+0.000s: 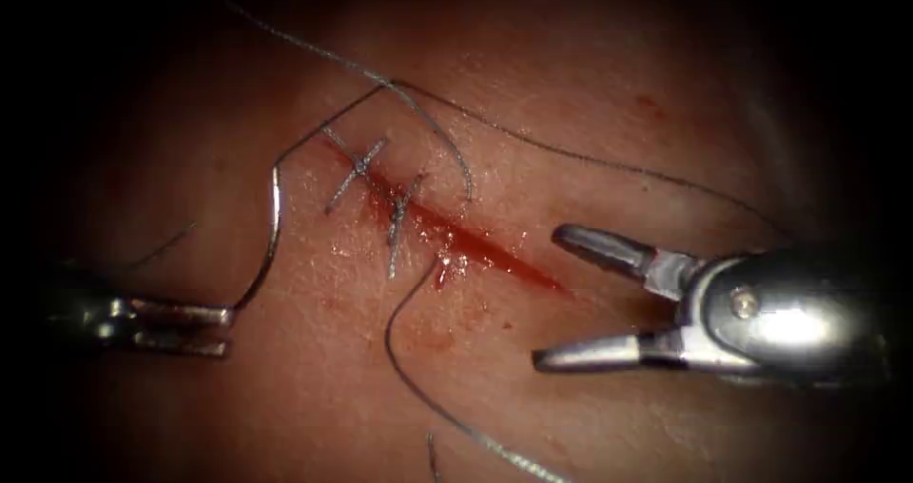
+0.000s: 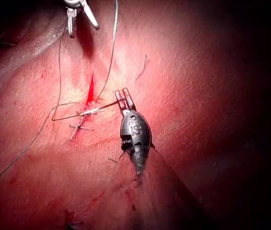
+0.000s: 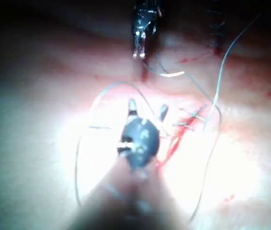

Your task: Wound Closure

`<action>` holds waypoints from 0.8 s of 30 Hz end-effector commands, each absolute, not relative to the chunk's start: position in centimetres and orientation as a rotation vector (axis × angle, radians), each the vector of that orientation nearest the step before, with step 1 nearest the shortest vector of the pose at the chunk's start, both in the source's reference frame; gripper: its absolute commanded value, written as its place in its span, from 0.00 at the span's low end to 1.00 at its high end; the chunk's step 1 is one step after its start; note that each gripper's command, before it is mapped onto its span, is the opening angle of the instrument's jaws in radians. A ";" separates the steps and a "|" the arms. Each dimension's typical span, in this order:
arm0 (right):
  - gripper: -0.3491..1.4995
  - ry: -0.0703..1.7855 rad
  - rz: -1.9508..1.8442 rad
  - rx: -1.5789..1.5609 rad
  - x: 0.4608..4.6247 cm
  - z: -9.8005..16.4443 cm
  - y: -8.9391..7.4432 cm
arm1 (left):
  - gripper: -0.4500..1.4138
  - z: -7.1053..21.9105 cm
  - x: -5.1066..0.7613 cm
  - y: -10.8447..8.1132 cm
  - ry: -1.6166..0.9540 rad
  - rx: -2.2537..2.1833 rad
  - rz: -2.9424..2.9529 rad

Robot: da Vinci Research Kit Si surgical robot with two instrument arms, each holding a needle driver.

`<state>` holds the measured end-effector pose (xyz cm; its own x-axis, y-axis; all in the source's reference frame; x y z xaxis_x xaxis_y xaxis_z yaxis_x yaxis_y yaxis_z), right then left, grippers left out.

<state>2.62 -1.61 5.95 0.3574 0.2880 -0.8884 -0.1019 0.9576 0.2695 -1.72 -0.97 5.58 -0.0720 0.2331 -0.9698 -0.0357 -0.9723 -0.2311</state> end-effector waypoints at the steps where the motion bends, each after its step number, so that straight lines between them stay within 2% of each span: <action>1: 0.75 1.164 0.184 0.168 2.93 6.3 -1.8 | 0.00 5.6 -1.77 -1.0 -0.221 -2.004 2.162; 8: 0.74 1.064 0.058 0.054 3.47 7.1 -1.9 | 0.00 5.6 -1.76 -1.0 -0.221 -2.004 2.162; 16: 0.74 0.999 0.042 0.024 3.41 7.7 -1.8 | 0.00 5.6 -1.75 -1.0 -0.223 -2.006 2.161; 18: 0.70 0.993 0.040 0.025 3.40 7.7 -1.8 | 0.00 5.6 -1.75 -1.0 -0.223 -2.006 2.161; 20: 0.26 0.995 0.033 0.019 3.37 7.8 -1.7 | 0.00 5.6 -1.75 -1.0 -0.223 -2.005 2.161; 21: 0.00 1.034 0.041 0.033 3.36 7.7 -1.7 | 0.00 5.6 -1.75 -1.0 -0.223 -2.005 2.161; 24: 0.00 1.048 0.043 0.038 3.36 7.7 -1.7 | 0.00 5.6 -1.75 -1.0 -0.223 -2.005 2.161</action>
<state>3.31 -1.66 7.66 0.5000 0.0513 -0.8645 -0.0196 0.9987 0.0479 -1.70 -0.97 5.56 -0.0712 0.2338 -0.9697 -0.0342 -0.9722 -0.2318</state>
